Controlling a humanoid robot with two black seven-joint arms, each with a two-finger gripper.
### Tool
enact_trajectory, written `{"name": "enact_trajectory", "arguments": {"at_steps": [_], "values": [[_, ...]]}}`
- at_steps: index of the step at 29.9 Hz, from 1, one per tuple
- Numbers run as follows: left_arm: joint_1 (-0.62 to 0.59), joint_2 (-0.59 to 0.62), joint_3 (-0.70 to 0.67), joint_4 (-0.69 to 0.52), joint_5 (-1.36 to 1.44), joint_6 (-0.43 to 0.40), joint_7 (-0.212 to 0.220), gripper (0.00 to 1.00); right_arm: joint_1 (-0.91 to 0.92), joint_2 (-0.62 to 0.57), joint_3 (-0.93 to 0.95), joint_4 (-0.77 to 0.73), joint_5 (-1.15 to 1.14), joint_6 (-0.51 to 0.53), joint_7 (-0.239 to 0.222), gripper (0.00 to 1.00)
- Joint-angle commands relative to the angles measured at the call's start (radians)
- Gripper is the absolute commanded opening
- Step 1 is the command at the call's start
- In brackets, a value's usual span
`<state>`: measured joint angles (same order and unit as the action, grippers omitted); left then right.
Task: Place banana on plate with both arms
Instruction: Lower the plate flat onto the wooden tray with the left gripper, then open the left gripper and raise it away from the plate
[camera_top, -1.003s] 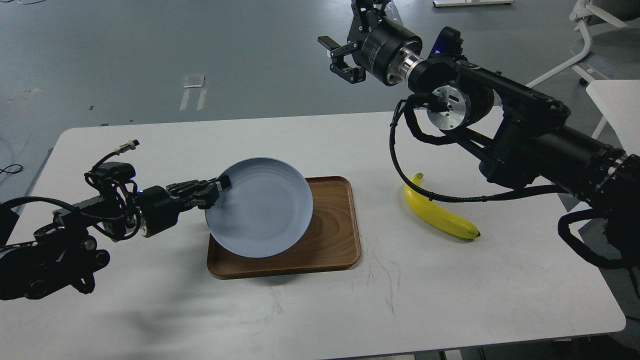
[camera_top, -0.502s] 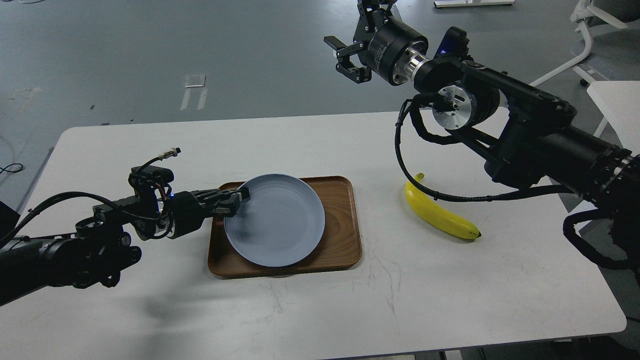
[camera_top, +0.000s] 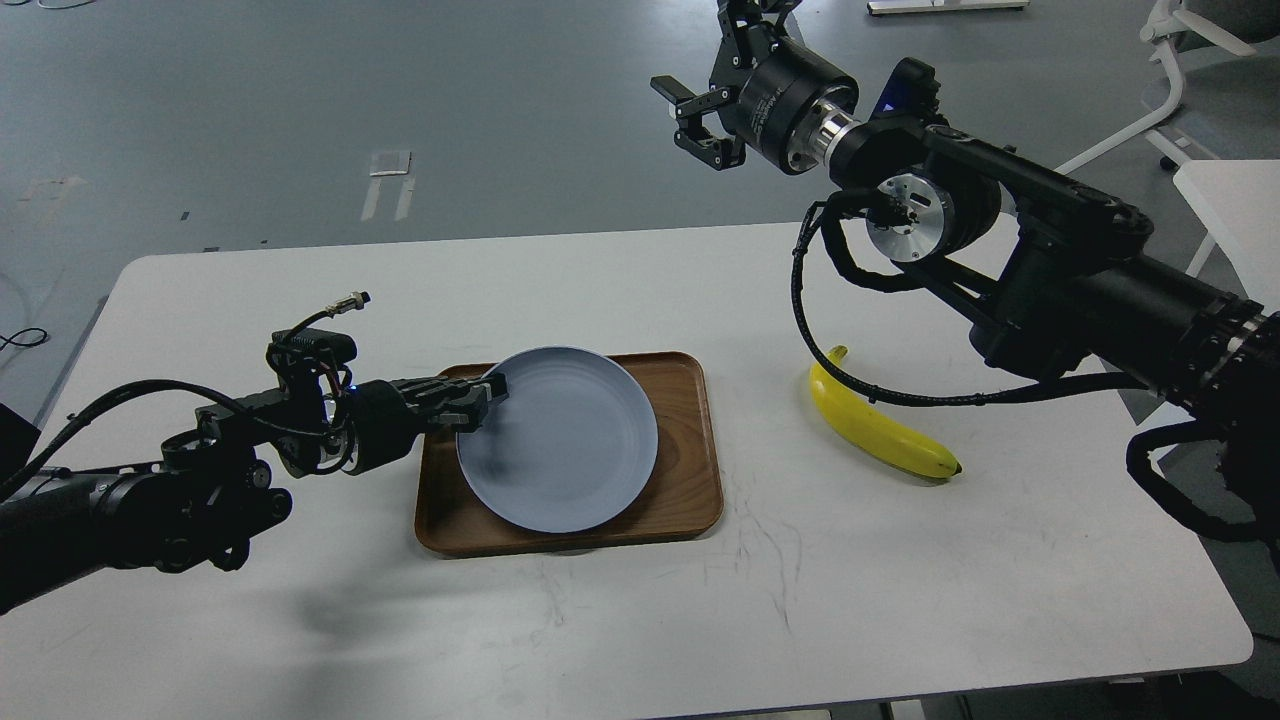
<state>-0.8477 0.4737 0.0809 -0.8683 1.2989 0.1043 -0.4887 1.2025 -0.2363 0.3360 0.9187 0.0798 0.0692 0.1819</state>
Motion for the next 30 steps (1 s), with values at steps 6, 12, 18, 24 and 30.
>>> {"name": "enact_trajectory", "arguments": {"at_steps": [6,12,18,24,30], "values": [[-0.008,-0.035,0.007,0.032,0.000,-0.003,0.000,0.00,-0.008,-0.006,0.001,0.002,0.000,0.000,0.002,1.00],[-0.008,-0.040,0.007,0.067,0.000,-0.012,0.000,0.10,-0.009,-0.008,0.003,0.002,0.000,-0.002,0.004,1.00],[-0.004,-0.041,0.005,0.066,0.000,-0.012,0.000,0.40,-0.011,-0.006,0.005,-0.003,0.000,-0.002,0.004,1.00],[-0.008,-0.043,0.004,0.066,-0.001,-0.011,0.000,0.47,-0.014,-0.008,0.008,-0.003,0.000,-0.002,0.004,1.00],[-0.027,-0.049,0.000,0.066,-0.019,-0.008,0.000,0.67,-0.017,-0.008,0.009,-0.001,-0.002,-0.002,0.005,1.00]]}}
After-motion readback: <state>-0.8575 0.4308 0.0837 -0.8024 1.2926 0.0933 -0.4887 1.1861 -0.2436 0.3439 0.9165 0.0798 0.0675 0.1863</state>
